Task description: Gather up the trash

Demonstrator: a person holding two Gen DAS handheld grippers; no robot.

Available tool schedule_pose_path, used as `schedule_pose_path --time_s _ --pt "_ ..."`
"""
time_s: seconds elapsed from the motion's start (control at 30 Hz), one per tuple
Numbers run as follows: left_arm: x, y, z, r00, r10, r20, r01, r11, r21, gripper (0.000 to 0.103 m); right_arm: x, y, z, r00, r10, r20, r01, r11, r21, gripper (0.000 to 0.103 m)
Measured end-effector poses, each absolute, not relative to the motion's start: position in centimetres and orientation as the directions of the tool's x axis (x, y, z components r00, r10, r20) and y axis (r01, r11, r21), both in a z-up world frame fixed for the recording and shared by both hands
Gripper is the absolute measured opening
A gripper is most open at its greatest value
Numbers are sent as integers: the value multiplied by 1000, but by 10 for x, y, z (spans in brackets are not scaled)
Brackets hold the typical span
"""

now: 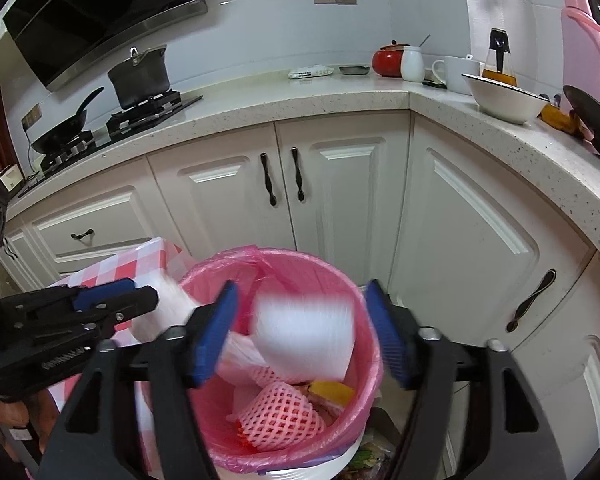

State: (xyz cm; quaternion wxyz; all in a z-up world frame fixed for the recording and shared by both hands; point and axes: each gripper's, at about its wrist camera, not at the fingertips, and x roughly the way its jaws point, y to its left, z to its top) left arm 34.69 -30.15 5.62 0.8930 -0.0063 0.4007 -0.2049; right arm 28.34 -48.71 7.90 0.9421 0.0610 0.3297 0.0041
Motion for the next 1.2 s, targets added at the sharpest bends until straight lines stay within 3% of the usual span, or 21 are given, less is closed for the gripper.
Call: schedule_pose_path --time_s 0.13,0.23,0.3,0.4,0.73,1.2 --pt "347 -292 59 601 -372 -707 349 918 -187 48 284 -488 75 773 50 -632 38 991 125 75" --pt "340 -285 62 602 -379 -703 350 916 -195 64 280 -488 73 765 51 -642 44 990 130 78" --pt "332 -281 65 602 -386 -699 357 913 -197 76 274 -489 71 757 49 -652 49 990 132 85" --pt "319 -276 66 587 -404 -702 367 905 -214 82 259 -490 72 757 37 -652 60 990 126 85" --pt "258 -261 66 593 -420 -687 409 892 -192 94 200 -486 70 752 45 -658 71 986 148 85" --pt "225 -243 49 588 -421 -691 417 889 -187 94 170 -460 46 728 51 -683 53 990 131 85"
